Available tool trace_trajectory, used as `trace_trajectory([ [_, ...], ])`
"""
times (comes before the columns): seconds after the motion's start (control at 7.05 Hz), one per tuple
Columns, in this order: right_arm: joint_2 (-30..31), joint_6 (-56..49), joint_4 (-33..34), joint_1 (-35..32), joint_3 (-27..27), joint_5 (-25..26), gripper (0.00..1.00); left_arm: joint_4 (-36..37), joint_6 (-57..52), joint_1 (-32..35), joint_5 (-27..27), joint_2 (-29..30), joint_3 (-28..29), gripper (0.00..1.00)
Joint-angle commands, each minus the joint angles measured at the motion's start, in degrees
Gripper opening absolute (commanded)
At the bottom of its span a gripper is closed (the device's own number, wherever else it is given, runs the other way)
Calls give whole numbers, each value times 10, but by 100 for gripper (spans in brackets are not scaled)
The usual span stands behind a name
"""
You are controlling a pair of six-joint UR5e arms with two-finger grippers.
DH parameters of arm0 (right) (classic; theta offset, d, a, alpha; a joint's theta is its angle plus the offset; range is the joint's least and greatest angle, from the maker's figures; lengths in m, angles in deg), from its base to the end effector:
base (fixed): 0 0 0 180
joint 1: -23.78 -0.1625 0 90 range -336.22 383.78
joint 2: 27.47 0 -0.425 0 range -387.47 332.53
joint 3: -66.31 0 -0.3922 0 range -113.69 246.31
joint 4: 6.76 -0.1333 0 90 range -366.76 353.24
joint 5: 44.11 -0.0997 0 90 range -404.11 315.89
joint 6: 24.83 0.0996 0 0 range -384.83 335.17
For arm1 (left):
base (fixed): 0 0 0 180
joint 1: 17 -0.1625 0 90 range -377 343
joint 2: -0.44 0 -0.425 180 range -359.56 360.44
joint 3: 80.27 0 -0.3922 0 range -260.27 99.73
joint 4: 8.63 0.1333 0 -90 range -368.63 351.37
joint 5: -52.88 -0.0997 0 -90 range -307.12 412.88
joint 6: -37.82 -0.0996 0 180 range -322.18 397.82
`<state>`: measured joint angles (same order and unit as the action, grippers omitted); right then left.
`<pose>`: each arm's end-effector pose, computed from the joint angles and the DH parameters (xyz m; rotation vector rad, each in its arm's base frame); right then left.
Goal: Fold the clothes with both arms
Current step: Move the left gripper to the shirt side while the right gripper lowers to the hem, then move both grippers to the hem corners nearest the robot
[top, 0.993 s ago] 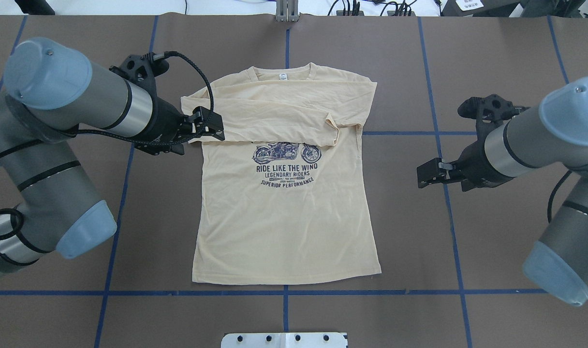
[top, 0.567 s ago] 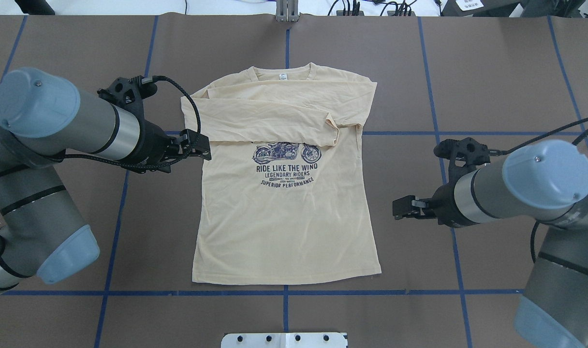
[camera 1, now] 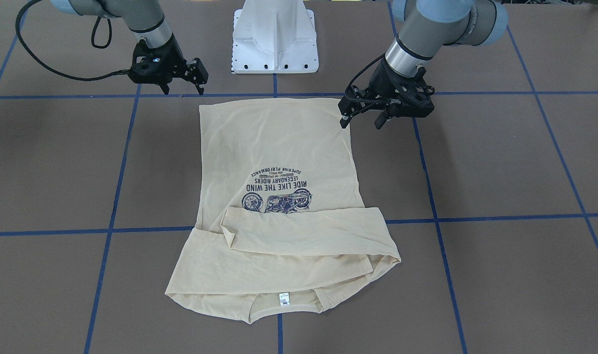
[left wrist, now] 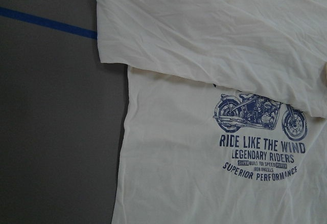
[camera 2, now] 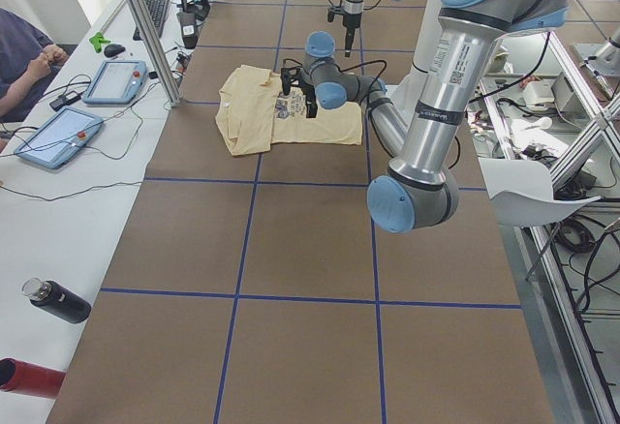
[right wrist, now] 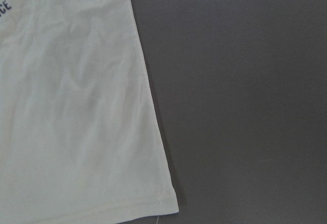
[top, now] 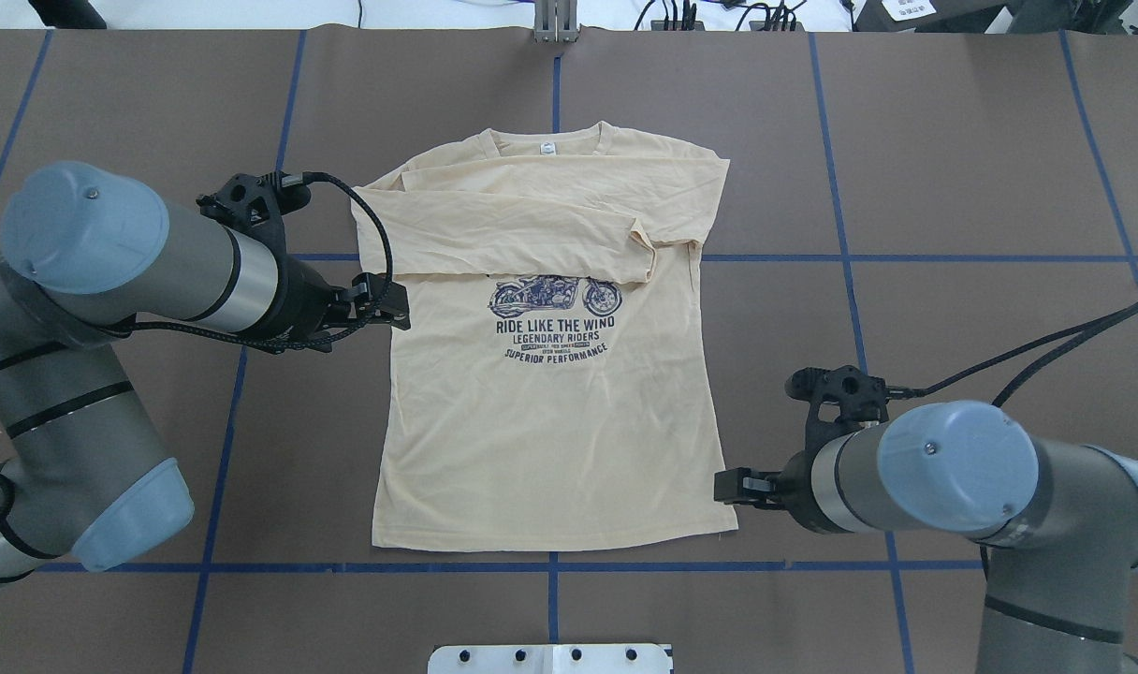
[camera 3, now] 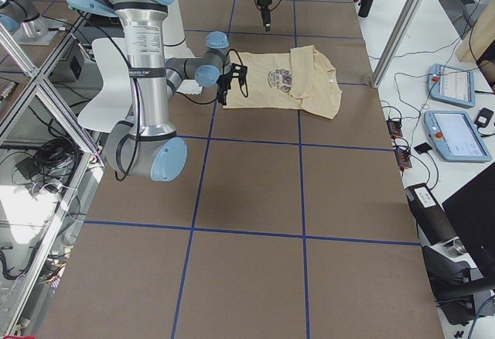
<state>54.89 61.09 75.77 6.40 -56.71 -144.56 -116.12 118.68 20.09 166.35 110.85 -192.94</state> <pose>-0.4366 -0.2574 0.3193 -0.0126 -0.8555 0.1412 0.3928 -0.4144 0.2510 0.0682 1.1037 -0.2208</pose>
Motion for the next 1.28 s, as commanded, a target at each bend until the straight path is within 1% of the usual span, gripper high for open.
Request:
trace_trajectory([
  [0.0, -64, 14, 47, 27, 44, 19, 100, -1, 0, -4, 1, 0, 1, 100],
  [0.14, -78, 12, 48, 27, 65, 19, 100, -1, 0, -4, 1, 0, 1, 100],
  [0.85, -78, -1, 42, 24, 95, 10, 99, -1, 6, -9, 0, 3, 1, 100],
  [1.13, -78, -20, 42, 19, 98, 10, 99, -1, 6, -9, 0, 2, -2, 100],
])
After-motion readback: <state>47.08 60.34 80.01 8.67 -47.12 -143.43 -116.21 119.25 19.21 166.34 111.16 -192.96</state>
